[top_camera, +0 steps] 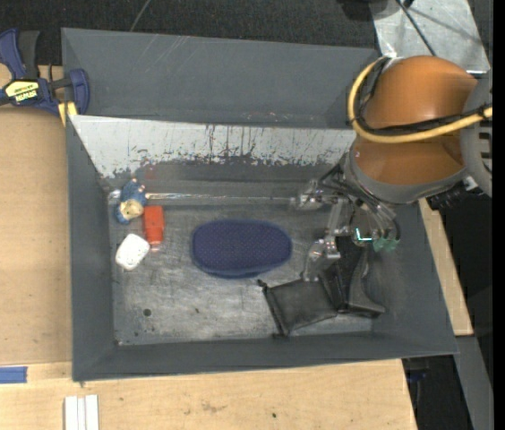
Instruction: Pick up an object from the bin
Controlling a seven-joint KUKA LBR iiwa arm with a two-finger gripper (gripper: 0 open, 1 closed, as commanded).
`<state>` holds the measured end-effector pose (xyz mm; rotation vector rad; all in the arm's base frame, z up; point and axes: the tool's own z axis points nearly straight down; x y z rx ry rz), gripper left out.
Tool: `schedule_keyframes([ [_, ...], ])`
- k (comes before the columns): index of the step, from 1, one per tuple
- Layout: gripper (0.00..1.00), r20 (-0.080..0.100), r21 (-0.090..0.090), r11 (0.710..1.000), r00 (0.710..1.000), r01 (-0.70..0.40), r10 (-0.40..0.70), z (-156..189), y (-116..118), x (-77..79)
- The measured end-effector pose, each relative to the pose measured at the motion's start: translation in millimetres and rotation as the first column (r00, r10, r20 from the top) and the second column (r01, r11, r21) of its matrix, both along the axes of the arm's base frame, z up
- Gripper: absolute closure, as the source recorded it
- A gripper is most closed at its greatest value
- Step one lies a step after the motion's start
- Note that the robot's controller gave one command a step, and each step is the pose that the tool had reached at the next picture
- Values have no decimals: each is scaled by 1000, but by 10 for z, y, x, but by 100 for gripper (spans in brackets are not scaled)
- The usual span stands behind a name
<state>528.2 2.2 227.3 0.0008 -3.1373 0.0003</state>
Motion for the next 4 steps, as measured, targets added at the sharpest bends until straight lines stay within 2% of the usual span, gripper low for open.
schedule_keyframes([
  [1,0,6,-1,988,988,-152,152,-1552,393,770],
  [2,0,12,3,1000,1000,-12,12,-1257,760,720],
  [3,0,13,2,997,997,74,-74,-1268,616,756],
  [4,0,13,1,950,950,312,-312,-1523,854,812],
])
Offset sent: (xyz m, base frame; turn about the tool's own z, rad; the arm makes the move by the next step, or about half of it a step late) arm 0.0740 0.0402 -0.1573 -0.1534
